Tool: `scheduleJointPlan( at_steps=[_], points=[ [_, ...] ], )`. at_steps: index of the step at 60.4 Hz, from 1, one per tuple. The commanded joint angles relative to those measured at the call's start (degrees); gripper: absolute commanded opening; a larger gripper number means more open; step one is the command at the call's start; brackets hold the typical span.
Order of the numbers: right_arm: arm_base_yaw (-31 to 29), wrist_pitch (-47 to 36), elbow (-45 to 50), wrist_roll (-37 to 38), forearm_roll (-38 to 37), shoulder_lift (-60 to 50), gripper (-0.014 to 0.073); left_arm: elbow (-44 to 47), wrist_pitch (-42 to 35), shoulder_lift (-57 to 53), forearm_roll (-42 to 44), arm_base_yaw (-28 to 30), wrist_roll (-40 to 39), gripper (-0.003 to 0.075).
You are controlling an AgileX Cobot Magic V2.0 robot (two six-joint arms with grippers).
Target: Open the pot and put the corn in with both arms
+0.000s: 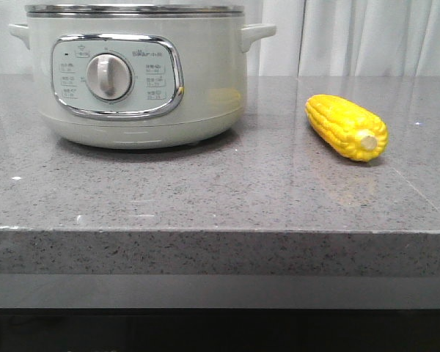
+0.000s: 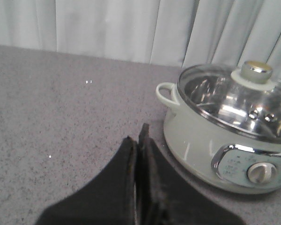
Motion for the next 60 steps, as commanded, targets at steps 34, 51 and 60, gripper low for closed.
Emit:
scheduleJointPlan(
  at_steps=[34, 51, 60],
  points=[
    [-0.2, -2.9, -1.7, -0.5, -0.6, 4.7, 0.0055, -1.6, -3.8, 5.6, 2.5, 0.0, 0.0, 0.0142],
    [-0.2, -3.0, -1.7, -0.5, -0.6, 4.7, 0.0596, -1.6, -6.0, 6.8, -0.6, -0.4, 0.1, 0.0519],
    [-0.2, -3.0, -1.7, -0.5, -0.6, 4.7, 0.0593, -2.0, -12.3, 10.2, -4.6, -3.8, 3.7, 0.0512]
  ],
)
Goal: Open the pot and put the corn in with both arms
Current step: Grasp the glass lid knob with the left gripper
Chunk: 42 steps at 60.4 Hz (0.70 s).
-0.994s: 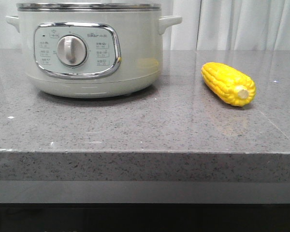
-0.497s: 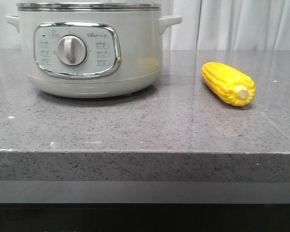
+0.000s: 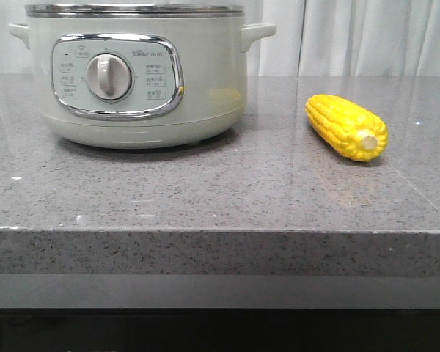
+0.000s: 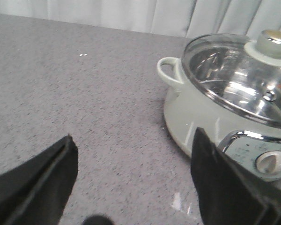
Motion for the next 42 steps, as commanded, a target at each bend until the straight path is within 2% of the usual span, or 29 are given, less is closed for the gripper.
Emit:
scheduleJointPlan(
  at_steps=[1, 25, 33, 42],
  points=[
    [-0.2, -4.1, -1.7, -0.3, -0.6, 0.8, 0.0593, -2.3, -9.1, 2.7, -2.8, -2.7, 1.7, 0.0512],
    [-0.2, -4.1, -1.7, -0.3, -0.6, 0.8, 0.0593, -11.6, -23.9, 21.6, -2.5, -18.4, 2.8, 0.0512],
    [-0.2, -4.1, -1.7, -0.3, -0.6, 0.8, 0.0593, -16.4, -27.7, 29.3, -2.4, -21.5, 2.8, 0.0512],
    [-0.2, -4.1, -1.7, -0.3, -0.6, 0.8, 0.0593, -23.7, -28.5, 37.8, -2.4, -23.0, 2.8, 0.0512]
  ],
)
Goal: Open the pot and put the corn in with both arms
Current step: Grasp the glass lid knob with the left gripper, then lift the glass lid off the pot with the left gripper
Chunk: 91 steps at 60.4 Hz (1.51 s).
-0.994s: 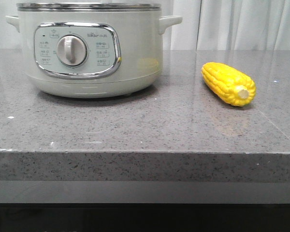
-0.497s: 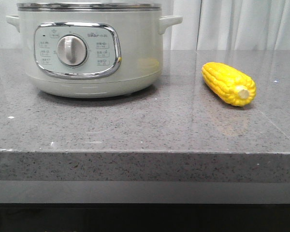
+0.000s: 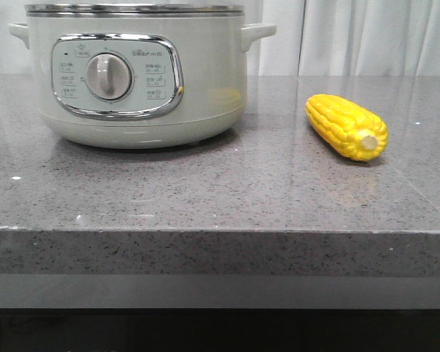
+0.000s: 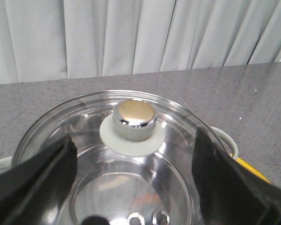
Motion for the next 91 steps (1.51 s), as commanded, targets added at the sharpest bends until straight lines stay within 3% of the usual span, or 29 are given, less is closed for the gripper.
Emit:
scheduleJointPlan(
  at_steps=[1, 22, 50, 70, 91],
  points=[
    [-0.2, -4.1, -1.7, -0.3, -0.6, 0.8, 0.0593, -5.8, -5.6, 3.6, -0.2, -0.8, 0.2, 0.0512],
    [-0.2, -4.1, -1.7, -0.3, -0.6, 0.8, 0.0593, -17.2, -5.6, 16.5, -0.4, -1.9, 0.2, 0.0512],
    [-0.2, -4.1, -1.7, -0.3, -0.6, 0.8, 0.0593, -17.8, -6.0, 21.3, -0.1, -1.7, 0.2, 0.051],
    [-0.2, -4.1, -1.7, -0.3, -0.6, 0.8, 0.0593, -17.8, -5.7, 21.3, -0.1, -1.7, 0.2, 0.0279],
    [-0.2, -4.1, -1.7, -0.3, -0.6, 0.8, 0.0593, -22.2, -6.0, 20.4, -0.1, -1.7, 0.2, 0.0248]
  ],
)
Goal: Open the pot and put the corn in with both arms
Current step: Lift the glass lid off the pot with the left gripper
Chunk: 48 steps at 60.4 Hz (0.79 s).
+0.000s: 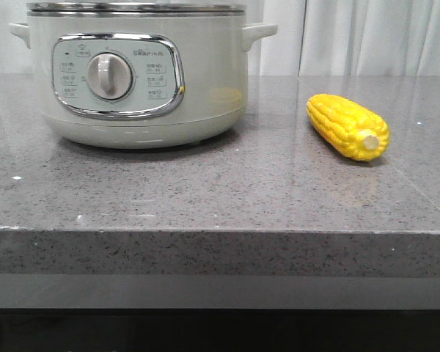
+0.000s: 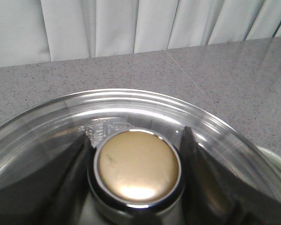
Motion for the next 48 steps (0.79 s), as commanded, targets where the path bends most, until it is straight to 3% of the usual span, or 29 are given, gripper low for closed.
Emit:
scheduleJointPlan(
  at_steps=[1, 22, 36, 48],
  points=[
    [-0.2, -4.1, -1.7, -0.3, -0.6, 0.8, 0.0593, -5.6, -5.9, -3.3, -0.7, -0.5, -0.2, 0.0248],
    [-0.2, -4.1, -1.7, -0.3, -0.6, 0.8, 0.0593, -15.2, 3.5, -9.1, 1.1, -0.5, -0.2, 0.0248],
    [-0.2, -4.1, -1.7, -0.3, -0.6, 0.8, 0.0593, -14.6, 16.3, -17.8, 6.5, -0.5, -0.2, 0.0249],
    [-0.2, -3.8, -1.7, -0.3, -0.6, 0.8, 0.0593, -6.9, 18.4, -26.7, 8.1, 1.8, -0.9, 0.0249]
  ],
)
